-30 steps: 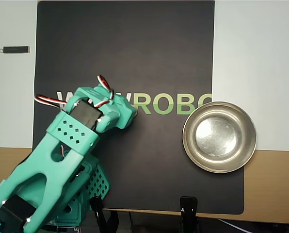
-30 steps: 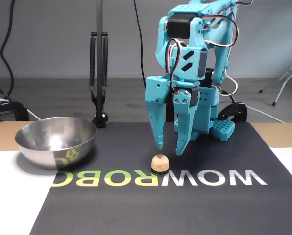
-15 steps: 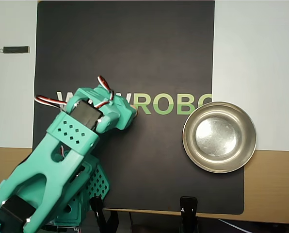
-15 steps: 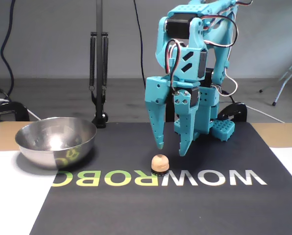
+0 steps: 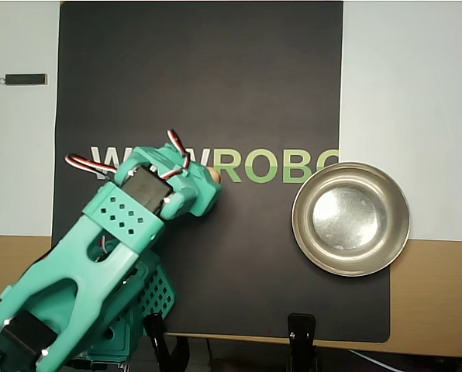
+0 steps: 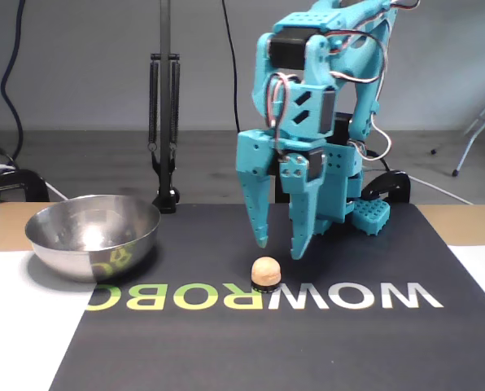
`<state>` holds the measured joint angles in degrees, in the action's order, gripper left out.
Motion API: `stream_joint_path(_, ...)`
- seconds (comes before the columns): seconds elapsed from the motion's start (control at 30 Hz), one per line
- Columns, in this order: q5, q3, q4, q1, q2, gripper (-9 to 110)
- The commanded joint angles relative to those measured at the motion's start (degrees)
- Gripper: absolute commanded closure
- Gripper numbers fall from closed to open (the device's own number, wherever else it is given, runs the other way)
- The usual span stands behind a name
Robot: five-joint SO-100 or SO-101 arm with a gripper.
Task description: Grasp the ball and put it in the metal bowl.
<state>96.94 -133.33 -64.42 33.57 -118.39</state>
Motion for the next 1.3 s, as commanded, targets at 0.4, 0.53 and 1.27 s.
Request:
stream_joint_path(0.4,0.35,1.05,1.05,4.39,-0.70,45)
stream_joint_path(0.53,0.35,0.79,4.13,5.62,-0.44,45)
stream_joint_path(1.27,0.35,-2.20,5.36,5.10,1.23,45)
